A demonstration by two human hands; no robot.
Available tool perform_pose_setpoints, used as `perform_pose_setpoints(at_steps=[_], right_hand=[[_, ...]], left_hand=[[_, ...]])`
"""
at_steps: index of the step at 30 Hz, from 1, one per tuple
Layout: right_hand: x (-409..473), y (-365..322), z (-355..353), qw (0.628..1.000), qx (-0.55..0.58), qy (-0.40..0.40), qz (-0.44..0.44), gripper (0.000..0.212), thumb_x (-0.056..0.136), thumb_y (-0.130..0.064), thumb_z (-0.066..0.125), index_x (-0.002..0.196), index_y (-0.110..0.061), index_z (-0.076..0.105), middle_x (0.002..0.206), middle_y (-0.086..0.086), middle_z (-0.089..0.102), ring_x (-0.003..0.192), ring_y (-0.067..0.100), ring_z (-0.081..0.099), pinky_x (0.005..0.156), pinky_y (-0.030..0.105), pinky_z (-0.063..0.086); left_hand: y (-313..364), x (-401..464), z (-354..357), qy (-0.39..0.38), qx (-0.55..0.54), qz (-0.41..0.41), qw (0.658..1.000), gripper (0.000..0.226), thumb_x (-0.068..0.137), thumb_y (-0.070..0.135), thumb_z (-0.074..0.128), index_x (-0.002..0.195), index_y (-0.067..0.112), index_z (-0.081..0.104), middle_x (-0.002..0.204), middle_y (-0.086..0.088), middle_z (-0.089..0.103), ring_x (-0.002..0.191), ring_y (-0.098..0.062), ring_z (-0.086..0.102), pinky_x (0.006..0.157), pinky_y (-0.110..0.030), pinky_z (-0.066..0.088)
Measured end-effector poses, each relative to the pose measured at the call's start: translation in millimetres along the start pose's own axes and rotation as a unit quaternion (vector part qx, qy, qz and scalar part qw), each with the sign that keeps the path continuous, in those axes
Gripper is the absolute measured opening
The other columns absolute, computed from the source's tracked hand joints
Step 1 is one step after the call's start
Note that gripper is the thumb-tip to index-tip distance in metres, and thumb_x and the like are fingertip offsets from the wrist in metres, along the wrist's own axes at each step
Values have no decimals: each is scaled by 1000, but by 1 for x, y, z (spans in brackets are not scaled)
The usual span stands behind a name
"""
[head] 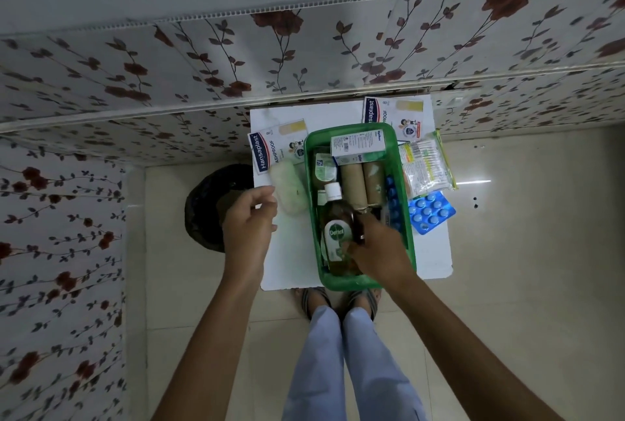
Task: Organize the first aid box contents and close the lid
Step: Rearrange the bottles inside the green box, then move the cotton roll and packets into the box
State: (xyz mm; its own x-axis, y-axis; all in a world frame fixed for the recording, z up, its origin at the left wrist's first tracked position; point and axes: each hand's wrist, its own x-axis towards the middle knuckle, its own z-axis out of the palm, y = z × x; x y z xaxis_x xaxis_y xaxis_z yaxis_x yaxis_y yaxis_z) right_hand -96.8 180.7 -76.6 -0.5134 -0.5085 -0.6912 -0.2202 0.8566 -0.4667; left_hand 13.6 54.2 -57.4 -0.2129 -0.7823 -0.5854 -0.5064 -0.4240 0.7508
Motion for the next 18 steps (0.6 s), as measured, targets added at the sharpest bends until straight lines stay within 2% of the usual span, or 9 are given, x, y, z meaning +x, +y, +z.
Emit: perform_pose_setpoints(at_steps=[2,5,7,9,11,13,14,16,18], right_hand=[[5,1,13,1000,-22,-6,8,35,81,-17,62,113,-4,55,111,19,67,102,34,62,82,35,50],[7,-2,14,993,-108,43,17,32,77,-30,67,98,-7,61,100,16,70,92,33,65,73,34,51],[4,-5,7,979,-195,57,5,31,80,-35,64,94,-7,64,97,15,69,90,33,66,70,33,51],[-1,-8,-4,969,-228,88,-39,27,85,-33,57,93,-8,64,93,16,69,87,34,66,66,32,49],[-4,-9,-20,968,-165,153,-114,23,86,-30,55,84,-9,64,76,17,70,70,35,65,55,31,44],[2,-3,-44,960,-43,240,-133,15,85,-21,57,82,-9,65,69,12,70,62,31,63,55,30,43],[10,3,-58,953,3,278,-122,12,86,-18,57,87,-10,66,76,11,71,69,28,63,62,31,45],[40,23,-83,945,10,320,-65,26,86,-19,58,108,-7,62,102,15,68,95,31,59,81,34,42],[73,41,-97,964,-28,264,28,50,84,-28,61,125,-1,48,123,21,57,115,38,48,96,38,36]], left_hand=[[-12,11,0,2,30,-14,999,23,87,9,50,104,20,60,109,-7,60,95,-20,57,73,-30,50],[-26,33,7,4,116,-10,993,30,85,14,56,115,14,58,119,-9,58,108,-24,56,92,-45,50],[-28,49,15,1,171,0,985,43,82,23,62,121,10,53,121,-10,54,110,-26,54,94,-40,48],[-27,63,26,6,204,9,979,60,74,36,69,122,8,48,119,-9,54,108,-26,54,89,-37,48],[-27,74,35,18,225,2,974,69,66,39,74,119,6,45,118,-14,57,107,-32,56,86,-43,50],[-28,80,42,24,240,-18,970,69,65,29,79,117,3,42,120,-17,58,107,-36,57,85,-44,51],[-30,82,44,25,238,-25,971,67,65,23,79,117,3,42,120,-16,59,106,-36,58,84,-42,51],[-32,84,46,23,226,-34,973,54,65,15,77,112,4,53,114,-15,64,101,-35,62,83,-40,52],[-32,84,44,19,203,-45,978,36,68,9,73,102,4,63,104,-17,69,93,-34,65,81,-41,54]])
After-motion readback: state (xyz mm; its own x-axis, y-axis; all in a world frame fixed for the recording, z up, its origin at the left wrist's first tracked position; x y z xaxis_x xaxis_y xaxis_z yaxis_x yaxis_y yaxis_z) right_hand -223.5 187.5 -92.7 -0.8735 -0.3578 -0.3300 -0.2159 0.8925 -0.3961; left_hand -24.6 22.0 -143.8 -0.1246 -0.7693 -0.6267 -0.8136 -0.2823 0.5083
